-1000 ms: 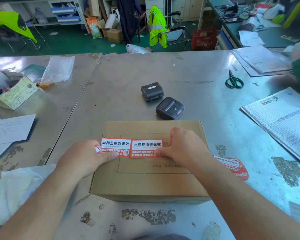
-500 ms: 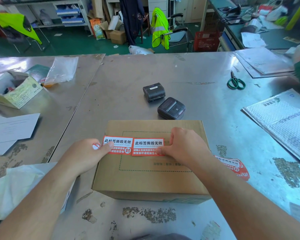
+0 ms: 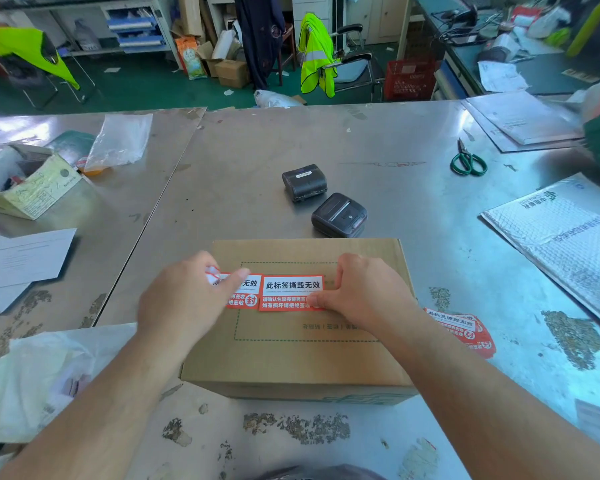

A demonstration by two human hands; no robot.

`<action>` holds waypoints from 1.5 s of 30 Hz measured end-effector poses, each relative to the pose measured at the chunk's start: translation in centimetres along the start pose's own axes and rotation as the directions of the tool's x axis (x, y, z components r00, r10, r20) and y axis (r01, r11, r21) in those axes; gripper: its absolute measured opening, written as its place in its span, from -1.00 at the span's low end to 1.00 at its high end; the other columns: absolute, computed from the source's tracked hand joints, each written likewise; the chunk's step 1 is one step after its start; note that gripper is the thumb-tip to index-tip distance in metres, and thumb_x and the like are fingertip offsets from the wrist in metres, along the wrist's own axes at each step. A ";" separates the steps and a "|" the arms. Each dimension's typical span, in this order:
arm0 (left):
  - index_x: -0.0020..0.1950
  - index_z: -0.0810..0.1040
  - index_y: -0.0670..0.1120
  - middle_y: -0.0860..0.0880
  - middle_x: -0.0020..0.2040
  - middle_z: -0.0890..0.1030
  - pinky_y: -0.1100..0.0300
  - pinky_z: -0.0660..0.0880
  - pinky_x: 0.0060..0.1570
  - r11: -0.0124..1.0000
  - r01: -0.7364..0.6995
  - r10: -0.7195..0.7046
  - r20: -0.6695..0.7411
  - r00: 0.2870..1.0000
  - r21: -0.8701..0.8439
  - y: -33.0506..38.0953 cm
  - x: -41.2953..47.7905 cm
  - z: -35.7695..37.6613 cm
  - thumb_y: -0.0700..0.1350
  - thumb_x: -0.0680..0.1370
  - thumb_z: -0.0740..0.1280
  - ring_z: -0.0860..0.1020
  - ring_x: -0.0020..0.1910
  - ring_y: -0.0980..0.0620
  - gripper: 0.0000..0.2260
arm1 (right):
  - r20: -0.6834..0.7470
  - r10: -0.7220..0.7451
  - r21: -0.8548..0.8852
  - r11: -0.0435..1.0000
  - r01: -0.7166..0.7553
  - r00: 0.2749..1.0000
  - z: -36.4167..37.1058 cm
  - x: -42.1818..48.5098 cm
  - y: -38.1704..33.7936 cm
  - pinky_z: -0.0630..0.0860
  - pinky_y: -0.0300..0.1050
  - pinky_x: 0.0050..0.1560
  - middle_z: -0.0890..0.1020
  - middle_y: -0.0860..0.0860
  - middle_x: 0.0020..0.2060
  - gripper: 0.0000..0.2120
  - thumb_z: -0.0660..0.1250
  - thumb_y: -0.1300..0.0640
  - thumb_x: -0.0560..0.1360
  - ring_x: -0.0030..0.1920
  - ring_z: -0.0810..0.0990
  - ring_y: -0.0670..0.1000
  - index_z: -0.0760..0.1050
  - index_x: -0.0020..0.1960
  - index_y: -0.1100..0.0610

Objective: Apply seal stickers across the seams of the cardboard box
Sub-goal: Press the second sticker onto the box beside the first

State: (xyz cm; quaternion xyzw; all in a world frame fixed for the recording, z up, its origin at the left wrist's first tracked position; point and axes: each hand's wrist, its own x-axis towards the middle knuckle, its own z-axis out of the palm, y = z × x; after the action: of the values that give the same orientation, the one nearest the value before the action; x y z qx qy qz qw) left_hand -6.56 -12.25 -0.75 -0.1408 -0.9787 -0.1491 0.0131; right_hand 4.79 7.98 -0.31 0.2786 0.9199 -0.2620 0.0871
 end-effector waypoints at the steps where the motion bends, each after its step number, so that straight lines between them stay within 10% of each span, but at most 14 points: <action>1: -0.21 0.43 0.00 0.04 -0.31 0.53 0.16 0.38 -0.35 1.000 -0.026 0.026 0.052 0.998 -0.013 0.7 -0.3 0.3 0.36 0.44 0.29 0.51 -0.28 -0.06 -0.58 | 0.003 0.001 -0.001 1.000 -0.001 1.000 0.0 0.0 0.0 0.30 -0.13 -0.42 0.61 0.05 -0.14 -0.52 0.47 -0.28 0.40 -0.19 0.55 0.08 0.36 -0.11 0.07; 11: -0.25 0.45 0.03 0.09 -0.23 0.56 0.16 0.36 -0.31 0.995 -0.103 0.094 0.344 0.934 0.008 0.4 0.3 0.2 0.34 0.29 0.47 0.50 -0.26 0.07 -0.58 | -0.004 -0.008 0.001 1.000 0.008 1.000 0.0 -0.2 0.0 0.29 -0.13 -0.43 0.56 0.00 -0.22 -0.52 0.47 -0.28 0.40 -0.22 0.54 0.06 0.30 -0.20 0.04; 18: -0.23 0.49 -0.01 0.03 -0.30 0.58 0.15 0.40 -0.32 0.992 -0.032 0.048 0.134 0.990 -0.120 1.1 0.2 0.0 0.25 0.48 0.33 0.53 -0.29 0.01 -0.66 | 0.013 0.009 0.097 0.995 -0.011 1.000 -0.8 -0.5 0.2 0.30 -0.12 -0.43 0.53 -0.01 -0.27 -0.56 0.43 -0.27 0.45 -0.34 0.47 -0.03 0.35 -0.18 0.06; 27: -0.20 0.46 0.02 0.08 -0.27 0.55 0.18 0.33 -0.38 0.992 -0.105 0.086 0.240 0.967 0.070 3.0 -0.3 1.4 0.42 0.35 0.34 0.52 -0.26 0.05 -0.54 | -0.003 -0.001 -0.017 1.000 0.001 1.000 0.2 -0.5 -0.4 0.24 -0.14 -0.46 0.47 -0.01 -0.27 -0.64 0.33 -0.20 0.56 -0.27 0.49 0.04 0.36 -0.05 0.09; 45: -0.22 0.33 0.03 0.10 -0.37 0.43 0.19 0.24 -0.38 0.862 -0.337 0.347 -0.044 0.937 -0.378 8.2 -3.1 2.7 0.04 0.46 0.42 0.43 -0.31 0.12 -0.72 | -0.227 0.217 0.294 0.945 -0.145 0.950 -2.8 -2.0 5.7 0.34 -0.14 -0.36 0.58 -0.03 -0.26 -0.71 0.36 -0.12 0.51 -0.19 0.53 0.01 0.46 -0.22 0.07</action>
State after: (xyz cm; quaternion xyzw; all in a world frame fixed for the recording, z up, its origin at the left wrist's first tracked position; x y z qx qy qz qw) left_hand -1.27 -4.80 -1.23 -0.3136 -0.8906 -0.3294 -0.0008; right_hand 9.61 12.63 0.21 0.4034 0.8484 -0.3394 -0.0478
